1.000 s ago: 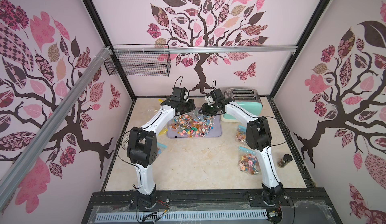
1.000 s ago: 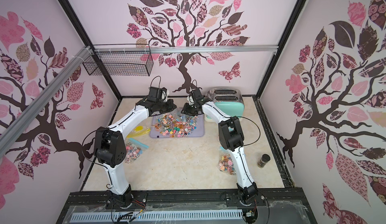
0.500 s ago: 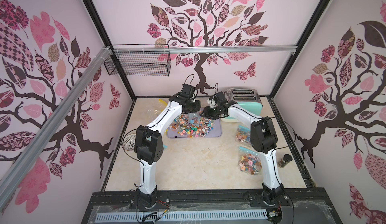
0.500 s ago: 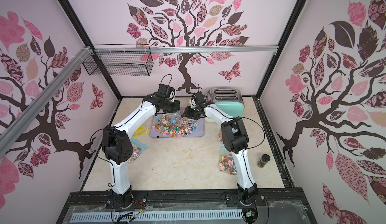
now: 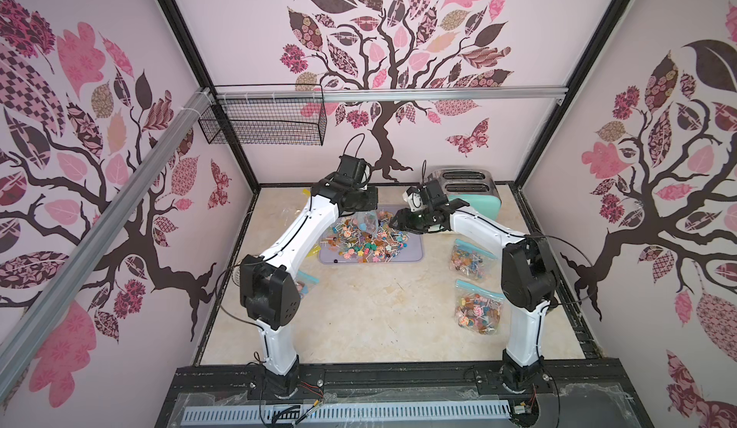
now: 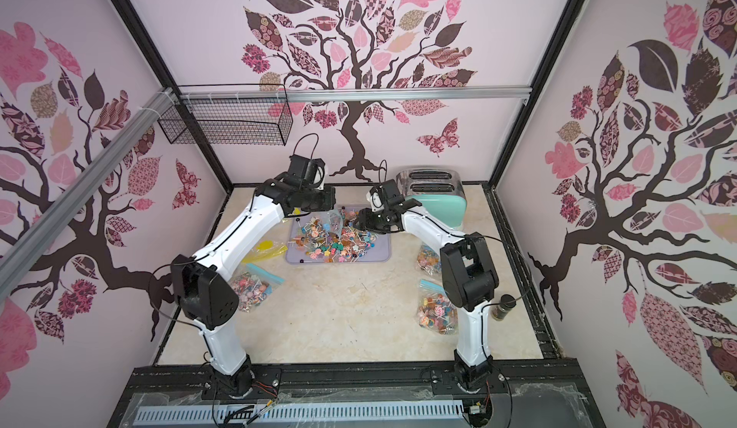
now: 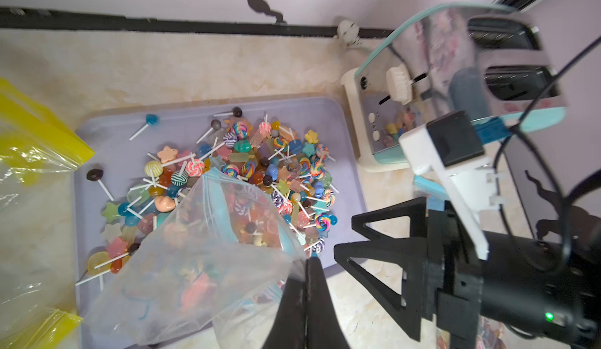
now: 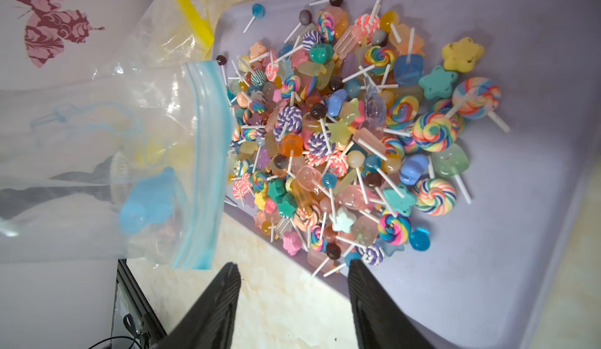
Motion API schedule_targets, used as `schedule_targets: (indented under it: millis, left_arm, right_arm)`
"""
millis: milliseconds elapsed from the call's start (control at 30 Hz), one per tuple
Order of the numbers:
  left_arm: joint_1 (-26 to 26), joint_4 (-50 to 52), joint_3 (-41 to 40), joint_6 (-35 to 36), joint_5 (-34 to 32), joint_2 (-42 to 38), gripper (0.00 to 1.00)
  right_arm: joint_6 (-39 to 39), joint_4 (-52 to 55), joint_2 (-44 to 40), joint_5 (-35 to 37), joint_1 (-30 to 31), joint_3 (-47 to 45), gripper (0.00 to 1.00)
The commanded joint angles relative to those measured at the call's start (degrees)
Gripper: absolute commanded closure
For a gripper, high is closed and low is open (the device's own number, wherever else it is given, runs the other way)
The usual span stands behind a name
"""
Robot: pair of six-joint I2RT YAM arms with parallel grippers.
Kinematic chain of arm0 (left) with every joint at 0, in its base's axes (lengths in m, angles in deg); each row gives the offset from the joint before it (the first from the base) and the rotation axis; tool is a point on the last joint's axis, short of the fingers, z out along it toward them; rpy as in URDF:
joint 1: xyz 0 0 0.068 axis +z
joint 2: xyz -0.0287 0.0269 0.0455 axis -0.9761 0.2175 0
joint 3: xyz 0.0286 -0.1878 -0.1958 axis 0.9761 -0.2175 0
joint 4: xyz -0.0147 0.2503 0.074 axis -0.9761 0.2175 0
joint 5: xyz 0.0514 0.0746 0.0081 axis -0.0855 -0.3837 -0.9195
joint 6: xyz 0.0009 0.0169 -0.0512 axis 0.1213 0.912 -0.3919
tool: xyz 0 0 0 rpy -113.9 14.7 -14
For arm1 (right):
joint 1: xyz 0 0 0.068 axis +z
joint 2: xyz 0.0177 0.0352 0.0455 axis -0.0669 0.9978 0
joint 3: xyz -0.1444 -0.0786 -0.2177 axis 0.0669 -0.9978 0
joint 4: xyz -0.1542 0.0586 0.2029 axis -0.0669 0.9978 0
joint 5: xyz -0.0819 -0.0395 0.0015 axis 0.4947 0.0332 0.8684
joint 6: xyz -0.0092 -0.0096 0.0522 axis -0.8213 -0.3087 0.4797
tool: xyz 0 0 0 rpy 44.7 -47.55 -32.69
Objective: Pour candies out of the ziploc bag
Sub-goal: 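Pour the candies out of the ziploc bag onto the tray, then place the ziploc bag at the center of the board.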
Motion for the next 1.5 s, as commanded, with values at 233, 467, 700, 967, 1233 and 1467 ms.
schedule_targets:
  millis: [233,467,700,967,1233,1467]
  left_arm:
    - [0.1,-14.9,-32.1,-9.7,17.6,-20.7,1.0]
    - [-0.5,-18.7,-49.4,-13.2,17.0,-31.5,1.0]
    - [1.2,-8.3,-60.7,-16.0,4.6,-41.5,1.0]
    - [7.0,0.3,-68.8,-24.7,-5.4,-41.1,1.0]
    - [7.7,7.7,-68.8,-31.1,-16.7,-37.7,1.0]
    - [7.7,11.1,-67.5,-34.1,-17.8,-40.5,0.33]
  right_arm:
    - [-5.3,2.0,-16.2,3.3,-0.1,-13.3,0.42]
    - [-4.4,1.8,-22.6,3.5,-0.1,-19.3,0.42]
    - [-3.0,-0.2,-25.8,2.1,0.8,-23.5,0.42]
    - [-2.9,-1.5,-25.4,0.8,2.5,-24.2,0.42]
    - [-4.0,-3.2,-24.5,-1.6,2.7,-23.8,0.39]
    - [-7.8,-1.9,-17.1,-4.5,6.2,-17.3,0.38]
